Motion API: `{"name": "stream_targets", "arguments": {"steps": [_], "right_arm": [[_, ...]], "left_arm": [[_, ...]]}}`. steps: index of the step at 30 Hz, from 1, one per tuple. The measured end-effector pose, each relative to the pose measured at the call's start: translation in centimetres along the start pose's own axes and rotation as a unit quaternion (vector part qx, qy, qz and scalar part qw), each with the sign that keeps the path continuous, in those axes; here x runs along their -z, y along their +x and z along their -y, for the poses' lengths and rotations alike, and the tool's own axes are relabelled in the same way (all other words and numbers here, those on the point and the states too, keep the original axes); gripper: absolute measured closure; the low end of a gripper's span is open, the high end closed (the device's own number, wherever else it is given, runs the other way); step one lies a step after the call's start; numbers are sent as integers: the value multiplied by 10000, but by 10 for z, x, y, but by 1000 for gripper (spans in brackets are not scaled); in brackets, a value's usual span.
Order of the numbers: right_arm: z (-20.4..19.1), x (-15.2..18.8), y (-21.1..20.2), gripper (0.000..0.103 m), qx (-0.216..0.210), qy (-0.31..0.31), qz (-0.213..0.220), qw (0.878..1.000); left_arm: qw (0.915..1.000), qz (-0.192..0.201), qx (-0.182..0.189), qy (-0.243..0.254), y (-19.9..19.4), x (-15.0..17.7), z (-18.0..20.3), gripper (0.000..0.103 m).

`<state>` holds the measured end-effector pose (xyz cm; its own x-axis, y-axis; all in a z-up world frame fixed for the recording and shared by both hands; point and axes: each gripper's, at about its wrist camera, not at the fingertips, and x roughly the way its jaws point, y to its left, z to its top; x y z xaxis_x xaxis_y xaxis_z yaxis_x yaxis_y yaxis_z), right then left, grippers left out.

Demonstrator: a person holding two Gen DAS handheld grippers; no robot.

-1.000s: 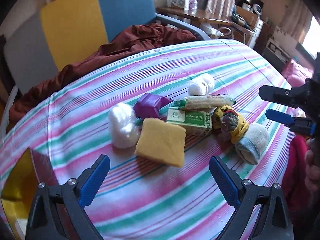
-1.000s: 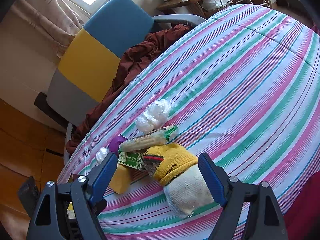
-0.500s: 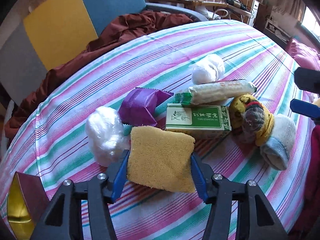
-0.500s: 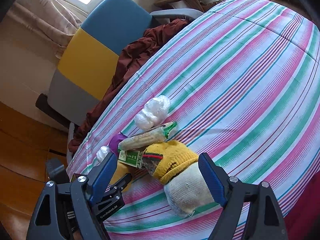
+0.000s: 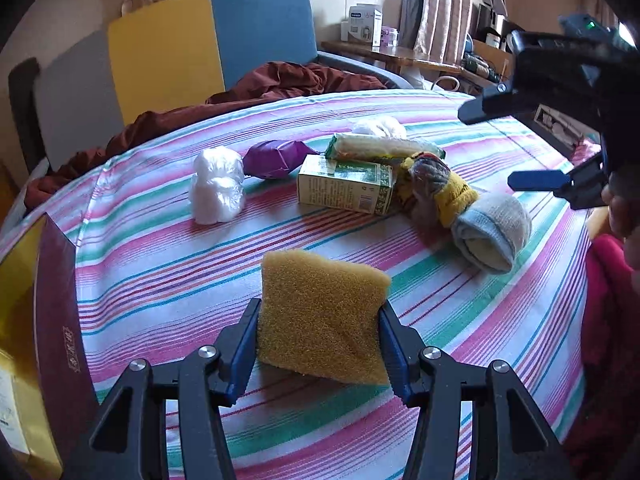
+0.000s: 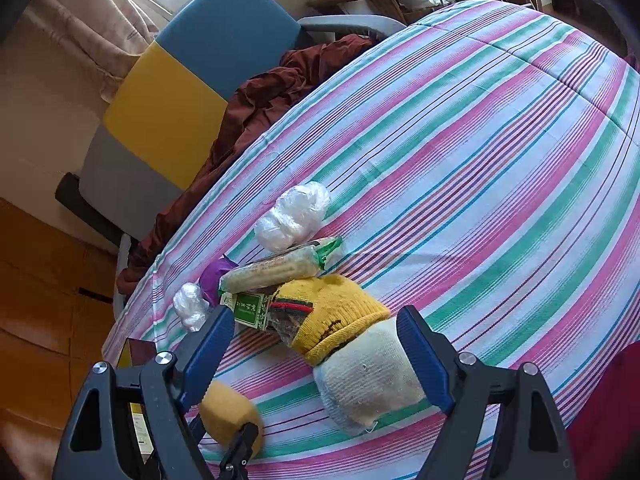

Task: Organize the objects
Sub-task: 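Grasp the second yellow sponge with the left tool, then carry the yellow sponge into the gold tray while the right tool grasps a plastic-wrapped bundle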

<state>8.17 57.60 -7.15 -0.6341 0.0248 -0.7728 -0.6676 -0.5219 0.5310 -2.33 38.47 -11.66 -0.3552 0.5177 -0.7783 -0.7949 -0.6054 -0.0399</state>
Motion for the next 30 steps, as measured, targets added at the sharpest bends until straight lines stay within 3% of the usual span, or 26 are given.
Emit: {"name": "stream_targets", "arguments": {"steps": [4,8,13,17,20,21,23,25,30], "right_arm": [[-14,-10,4,18,182,-242,-74,9995],[-43,-39,18,18,594,-933,22,9939],[-75,-56,69,18,1491,-2331,-301,9605],[-73,-62,106,18,1844,-2655,-645,9441],[-68,-67,121,21,1788,-2551,-710,9476],[-65,-69,123,36,1725,-2494,-697,9504],[-64,-69,118,40,1568,-2441,-626,9549],[-69,-67,107,53,1504,-2490,-442,9557],[-80,-47,63,53,1066,-2546,-50,9611]], "left_arm": [[9999,30,93,-78,3,0,-3,48],[9998,94,129,-129,2,4,-4,48],[9995,130,223,-203,3,6,-7,47],[9990,117,303,-312,4,8,-11,47],[9988,116,336,-347,5,8,-13,46],[9987,120,341,-350,5,8,-13,46],[9987,136,346,-353,5,9,-13,46],[9987,158,336,-344,5,10,-13,46],[9987,177,321,-341,5,11,-14,46]]}}
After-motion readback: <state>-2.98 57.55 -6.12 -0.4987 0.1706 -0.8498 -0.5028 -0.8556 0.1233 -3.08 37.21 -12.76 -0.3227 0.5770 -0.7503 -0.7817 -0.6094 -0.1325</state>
